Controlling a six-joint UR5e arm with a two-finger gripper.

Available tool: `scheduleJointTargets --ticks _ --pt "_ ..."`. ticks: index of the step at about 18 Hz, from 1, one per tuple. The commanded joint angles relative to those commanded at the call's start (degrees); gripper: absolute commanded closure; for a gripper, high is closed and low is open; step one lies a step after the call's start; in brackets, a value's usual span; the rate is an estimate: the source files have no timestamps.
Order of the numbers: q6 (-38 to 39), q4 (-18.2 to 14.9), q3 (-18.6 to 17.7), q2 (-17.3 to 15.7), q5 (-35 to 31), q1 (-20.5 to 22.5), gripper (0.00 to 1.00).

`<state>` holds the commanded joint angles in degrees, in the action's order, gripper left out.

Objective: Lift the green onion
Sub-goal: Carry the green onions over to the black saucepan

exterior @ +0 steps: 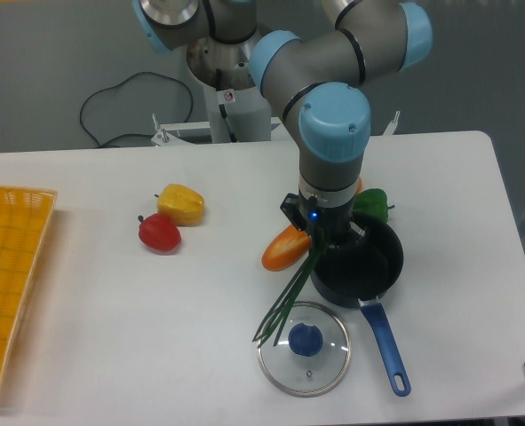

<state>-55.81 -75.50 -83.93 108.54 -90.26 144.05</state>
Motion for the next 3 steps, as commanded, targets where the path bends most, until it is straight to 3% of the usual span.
scheduleJointTargets --ticks 3 --pt "0.00 0.00 0.00 0.09 0.00 -0.18 0.76"
